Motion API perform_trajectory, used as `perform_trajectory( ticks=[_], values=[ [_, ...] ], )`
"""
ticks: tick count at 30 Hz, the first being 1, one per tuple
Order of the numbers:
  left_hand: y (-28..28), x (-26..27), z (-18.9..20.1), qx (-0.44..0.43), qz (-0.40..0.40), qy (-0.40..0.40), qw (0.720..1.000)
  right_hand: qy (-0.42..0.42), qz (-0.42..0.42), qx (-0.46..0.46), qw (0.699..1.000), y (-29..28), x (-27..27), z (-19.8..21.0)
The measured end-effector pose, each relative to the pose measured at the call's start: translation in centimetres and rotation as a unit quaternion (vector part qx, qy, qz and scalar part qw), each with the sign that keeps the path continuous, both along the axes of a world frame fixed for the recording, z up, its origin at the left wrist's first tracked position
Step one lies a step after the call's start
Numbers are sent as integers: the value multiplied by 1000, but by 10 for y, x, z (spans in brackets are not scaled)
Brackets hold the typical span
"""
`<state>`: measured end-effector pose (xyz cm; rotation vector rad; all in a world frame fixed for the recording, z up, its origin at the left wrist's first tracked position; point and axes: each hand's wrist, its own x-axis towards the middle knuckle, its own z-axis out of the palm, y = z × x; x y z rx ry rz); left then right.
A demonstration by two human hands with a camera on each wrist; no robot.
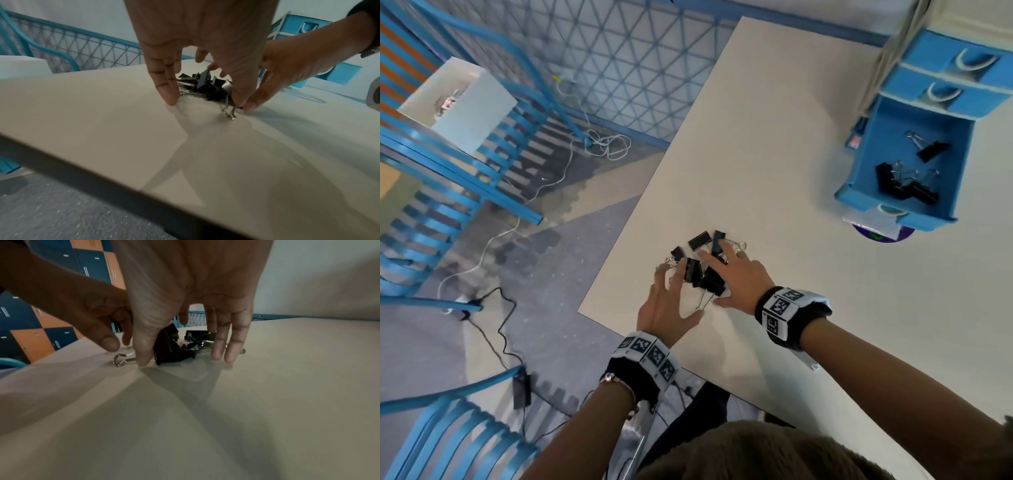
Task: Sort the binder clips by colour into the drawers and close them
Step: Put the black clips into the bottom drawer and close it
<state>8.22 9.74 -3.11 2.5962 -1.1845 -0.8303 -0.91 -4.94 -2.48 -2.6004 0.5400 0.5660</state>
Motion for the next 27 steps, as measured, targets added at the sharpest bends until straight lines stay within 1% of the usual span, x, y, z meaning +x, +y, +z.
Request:
perform_trajectory(
  ticks=[2, 4, 7, 12, 14, 18, 24, 27],
  values=[
    [-8, 3, -2, 5, -22, -3, 1000, 26, 17, -15, 999, 2, 4, 0],
    [-16, 6, -5, 11, -42, 0, 999, 33, 21, -26, 999, 3, 4, 2],
    [-25, 8, -7, 10, -47, 22, 999, 14, -21, -5, 1000, 3, -3, 2],
    [-39, -1, -4, -39, -36, 74, 996, -13, -115, 34, 993, 3, -21, -1],
    [-45, -7, -2, -43, -45, 81, 995, -6, -133, 45, 990, 1, -26, 0],
    [-57, -15, -1, -48, -68, 97, 992, 9, -141, 58, 988, -6, -40, 1],
    [-68, -23, -3, 18, -137, 77, 987, 23, -138, 66, 988, -25, -67, 6],
    [-70, -28, -4, 26, -157, 63, 985, 3, -159, 66, 985, -31, -82, 4]
  ],
)
